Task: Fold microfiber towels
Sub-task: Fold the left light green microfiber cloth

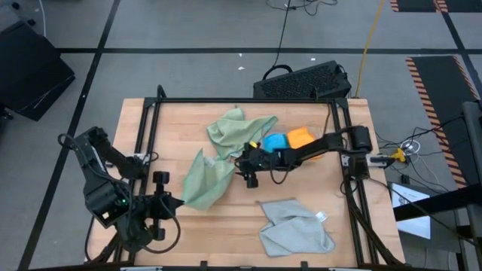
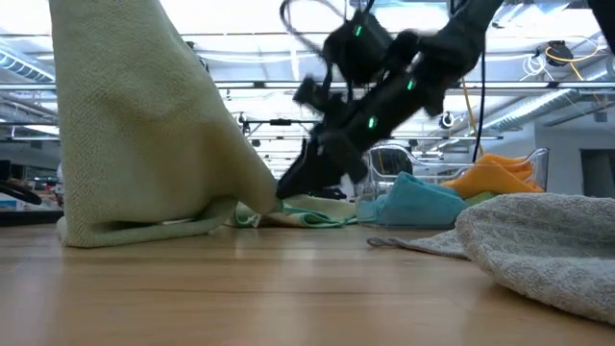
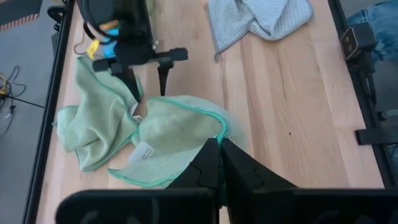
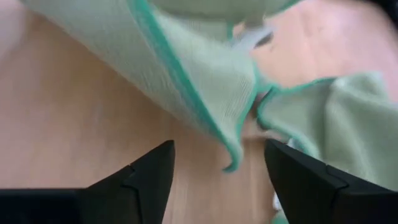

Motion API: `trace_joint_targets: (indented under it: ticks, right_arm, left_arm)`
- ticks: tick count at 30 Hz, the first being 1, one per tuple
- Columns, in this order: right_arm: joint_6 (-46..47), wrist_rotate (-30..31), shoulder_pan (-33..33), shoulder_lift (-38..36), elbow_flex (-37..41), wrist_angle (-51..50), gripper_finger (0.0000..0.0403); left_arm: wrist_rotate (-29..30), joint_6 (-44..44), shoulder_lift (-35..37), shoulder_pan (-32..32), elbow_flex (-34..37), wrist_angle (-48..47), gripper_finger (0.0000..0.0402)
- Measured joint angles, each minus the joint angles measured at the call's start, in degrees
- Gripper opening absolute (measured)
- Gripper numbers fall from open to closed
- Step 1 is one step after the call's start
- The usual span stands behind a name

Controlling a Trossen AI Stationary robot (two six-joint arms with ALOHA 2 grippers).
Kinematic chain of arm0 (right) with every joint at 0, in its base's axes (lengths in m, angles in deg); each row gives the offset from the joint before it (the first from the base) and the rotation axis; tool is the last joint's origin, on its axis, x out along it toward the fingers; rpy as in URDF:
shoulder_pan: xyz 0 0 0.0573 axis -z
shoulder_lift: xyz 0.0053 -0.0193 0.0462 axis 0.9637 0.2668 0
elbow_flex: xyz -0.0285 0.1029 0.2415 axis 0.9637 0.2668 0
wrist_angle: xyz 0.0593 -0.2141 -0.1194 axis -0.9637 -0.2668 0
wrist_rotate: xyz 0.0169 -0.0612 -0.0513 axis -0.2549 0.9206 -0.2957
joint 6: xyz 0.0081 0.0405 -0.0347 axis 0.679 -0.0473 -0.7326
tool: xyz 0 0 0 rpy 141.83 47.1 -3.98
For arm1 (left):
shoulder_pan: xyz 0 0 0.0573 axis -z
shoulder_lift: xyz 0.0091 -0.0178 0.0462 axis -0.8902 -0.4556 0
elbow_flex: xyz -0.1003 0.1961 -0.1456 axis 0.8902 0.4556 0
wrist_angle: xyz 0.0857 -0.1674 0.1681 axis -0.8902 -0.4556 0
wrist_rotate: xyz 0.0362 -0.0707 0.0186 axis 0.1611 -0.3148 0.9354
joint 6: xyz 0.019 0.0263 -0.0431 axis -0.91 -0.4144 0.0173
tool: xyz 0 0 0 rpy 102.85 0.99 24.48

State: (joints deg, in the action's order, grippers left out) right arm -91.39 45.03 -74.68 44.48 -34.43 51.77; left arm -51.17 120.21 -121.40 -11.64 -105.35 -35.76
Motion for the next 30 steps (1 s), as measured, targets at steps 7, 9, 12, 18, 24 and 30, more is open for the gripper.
trace_joint_targets:
  ticks: [7,9,12,18,24,30]
  right_arm:
    - [-2.31,-2.14,0.92,2.82,0.03,4.91,0.0193]
    - [-2.44,-1.92,1.01,2.75,0.0,5.89,0.0159]
    - [-4.02,-1.9,0.97,2.75,0.0,6.07,0.0095]
    - [-5.55,0.24,-1.25,0.97,0.0,5.02,0.0011]
    - [-7.05,5.42,-4.06,-9.09,0.0,-3.95,0.0003]
    - [-5.84,8.46,-5.71,-21.43,-0.04,-9.11,0.0002]
  left_arm:
    - [0.07,0.67,0.0,-0.01,0.02,-0.61,0.0014]
    - [0.09,1.3,0.0,-0.01,0.02,-0.89,0.0007]
    - [0.2,2.41,0.0,-0.01,0.02,-1.0,0.0006]
    - [0.67,5.15,0.0,0.01,0.02,-2.56,0.0012]
    - [0.26,6.35,0.05,-0.01,0.02,-5.48,0.0009]
    - [4.18,1.2,1.4,-0.72,0.02,-5.5,0.0005]
